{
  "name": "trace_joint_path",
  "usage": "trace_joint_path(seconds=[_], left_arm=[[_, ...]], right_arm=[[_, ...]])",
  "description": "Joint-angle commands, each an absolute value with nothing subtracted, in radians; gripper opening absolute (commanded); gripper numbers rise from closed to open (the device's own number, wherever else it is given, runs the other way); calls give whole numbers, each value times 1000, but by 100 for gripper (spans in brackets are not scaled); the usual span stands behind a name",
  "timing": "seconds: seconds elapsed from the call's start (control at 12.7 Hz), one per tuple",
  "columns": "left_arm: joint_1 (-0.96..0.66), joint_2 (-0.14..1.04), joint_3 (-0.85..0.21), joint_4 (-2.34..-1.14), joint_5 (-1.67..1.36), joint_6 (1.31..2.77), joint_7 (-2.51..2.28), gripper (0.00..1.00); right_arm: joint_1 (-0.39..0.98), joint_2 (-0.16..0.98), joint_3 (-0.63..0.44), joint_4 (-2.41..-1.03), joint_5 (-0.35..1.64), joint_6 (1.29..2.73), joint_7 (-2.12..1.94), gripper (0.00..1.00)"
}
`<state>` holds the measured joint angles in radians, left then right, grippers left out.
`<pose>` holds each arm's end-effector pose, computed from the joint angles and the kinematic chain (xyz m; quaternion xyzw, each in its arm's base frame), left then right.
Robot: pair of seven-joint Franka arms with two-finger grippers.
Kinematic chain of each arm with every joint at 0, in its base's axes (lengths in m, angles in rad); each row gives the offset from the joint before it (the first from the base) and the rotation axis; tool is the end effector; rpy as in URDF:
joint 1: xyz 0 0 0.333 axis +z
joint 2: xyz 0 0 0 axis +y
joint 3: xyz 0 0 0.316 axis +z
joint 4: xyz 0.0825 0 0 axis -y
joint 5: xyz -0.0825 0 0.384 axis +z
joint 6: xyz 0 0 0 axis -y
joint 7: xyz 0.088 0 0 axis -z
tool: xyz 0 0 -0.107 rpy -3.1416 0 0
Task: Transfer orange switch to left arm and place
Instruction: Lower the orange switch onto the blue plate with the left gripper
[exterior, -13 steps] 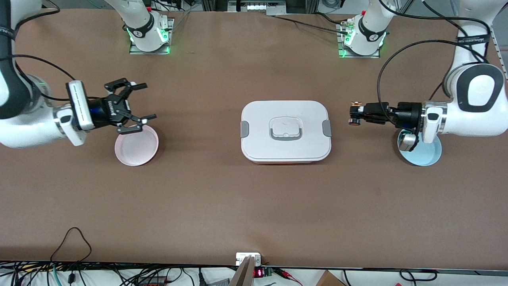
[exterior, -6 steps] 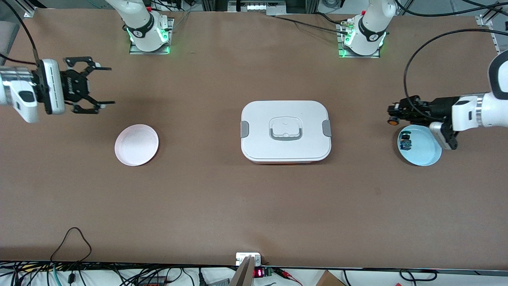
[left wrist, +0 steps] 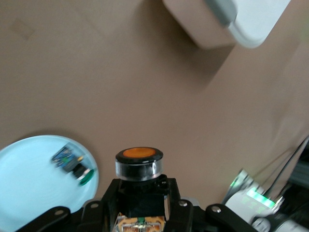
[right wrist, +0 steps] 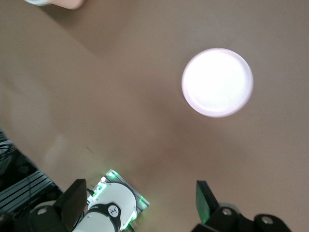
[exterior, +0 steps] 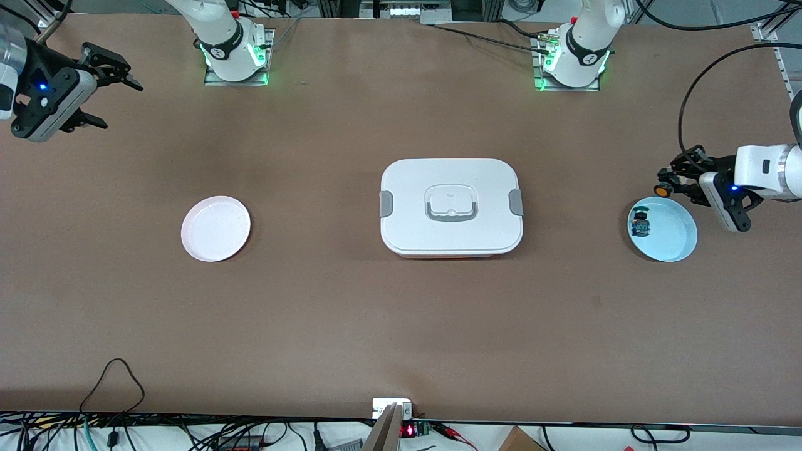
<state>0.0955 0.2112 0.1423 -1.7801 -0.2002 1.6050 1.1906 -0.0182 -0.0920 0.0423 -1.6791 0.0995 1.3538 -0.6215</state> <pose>0.5627 0.1108 0.4134 0.8800 -0.4274 -0.0893 0.1867 0.4989 0.0253 0.6075 -0.9393 -0.3191 0.0971 0.0797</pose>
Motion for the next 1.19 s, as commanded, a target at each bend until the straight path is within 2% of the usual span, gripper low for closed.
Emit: trace_joint_path(seconds=[0.0, 0.16, 0.4, 0.63, 1.11], left_arm=[[112, 228, 130, -1779, -97, 1688, 1378, 0], [136, 261, 130, -1779, -45, 1780, 1530, 0], [205, 333, 129, -1779, -25, 1888, 1696, 0], [245, 386, 129, -1779, -23, 1927, 1843, 0], [259, 472, 127, -1793, -26, 2055, 2037, 0]], right_arm=[[-18, -118, 52, -1707, 32, 1361, -529, 100], [-21, -103, 54, -1701, -9, 1382, -514, 100], [-20, -98, 52, -1733, -29, 1555, -137, 100], [-32, -63, 34, -1717, -3, 1618, -120, 100], [-3, -57, 45, -1724, 18, 1654, -41, 100]])
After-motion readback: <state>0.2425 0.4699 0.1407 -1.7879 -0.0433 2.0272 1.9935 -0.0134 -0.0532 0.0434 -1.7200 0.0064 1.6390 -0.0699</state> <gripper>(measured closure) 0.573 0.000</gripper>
